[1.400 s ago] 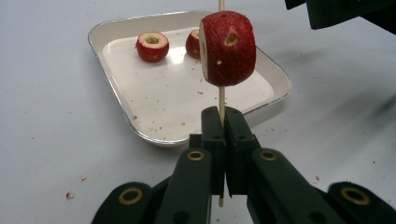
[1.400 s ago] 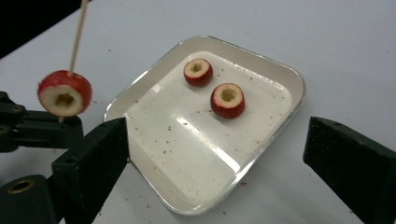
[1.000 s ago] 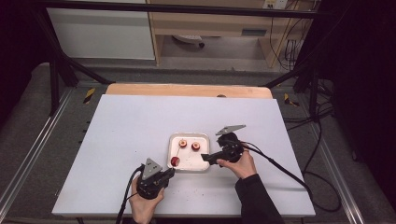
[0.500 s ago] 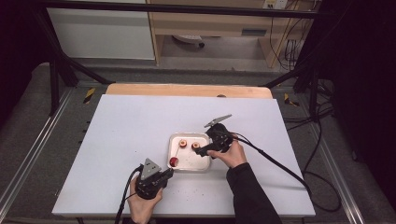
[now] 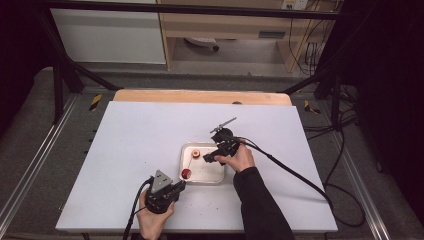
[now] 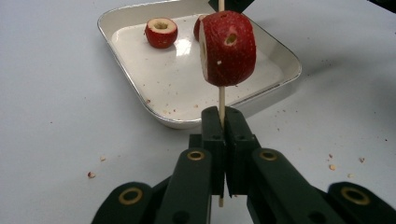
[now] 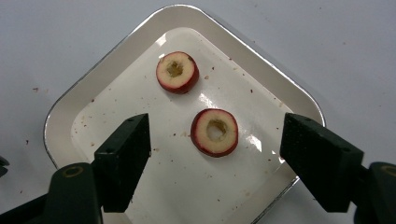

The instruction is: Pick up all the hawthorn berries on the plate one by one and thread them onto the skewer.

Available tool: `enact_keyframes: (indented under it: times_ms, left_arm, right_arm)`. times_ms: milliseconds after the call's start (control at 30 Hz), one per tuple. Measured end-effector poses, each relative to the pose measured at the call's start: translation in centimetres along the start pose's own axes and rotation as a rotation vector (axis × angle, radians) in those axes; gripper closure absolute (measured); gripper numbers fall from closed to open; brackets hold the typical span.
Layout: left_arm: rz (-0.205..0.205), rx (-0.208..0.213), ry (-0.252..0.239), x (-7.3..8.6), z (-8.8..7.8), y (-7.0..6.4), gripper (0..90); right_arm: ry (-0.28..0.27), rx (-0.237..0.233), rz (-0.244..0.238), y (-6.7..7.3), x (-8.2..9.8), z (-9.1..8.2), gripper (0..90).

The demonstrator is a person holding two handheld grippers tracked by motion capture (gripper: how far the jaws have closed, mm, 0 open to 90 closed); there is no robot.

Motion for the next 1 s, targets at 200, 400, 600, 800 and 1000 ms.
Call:
enact_keyframes:
  times_ms: [200,400,600,800,1000]
  left_arm:
    - [0.000,0.004,-0.001,0.0,0.1,-0.1,88.0]
    - [0.003,0.006,0.006,0.1,0.1,0.0,88.0]
    - [0.007,0.004,0.009,0.1,0.1,0.0,88.0]
    - [0.003,0.011,0.010,0.1,0.2,-0.1,88.0]
    - [0.004,0.011,0.013,0.2,0.2,0.0,88.0]
  right_arm:
    - [0.031,0.012,-0.003,-0.3,-0.2,0.8,31.9]
    - [0.067,0.011,-0.004,-0.3,-0.4,1.5,38.2]
    - [0.090,0.009,0.013,-0.5,-0.4,1.9,44.5]
    - [0.095,-0.001,0.032,-0.5,-0.4,2.0,49.5]
    - [0.102,-0.004,0.041,-0.6,-0.3,2.3,54.3]
Point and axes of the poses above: each handheld gripper's, and its own axes: z roughly forward along the jaws, x roughly out of its underside, y roughly to its left, the point moved 5 cm from there along z, roughly forward along the jaws, and after that the axes turned 3 degrees about z, right-handed, at the moved point
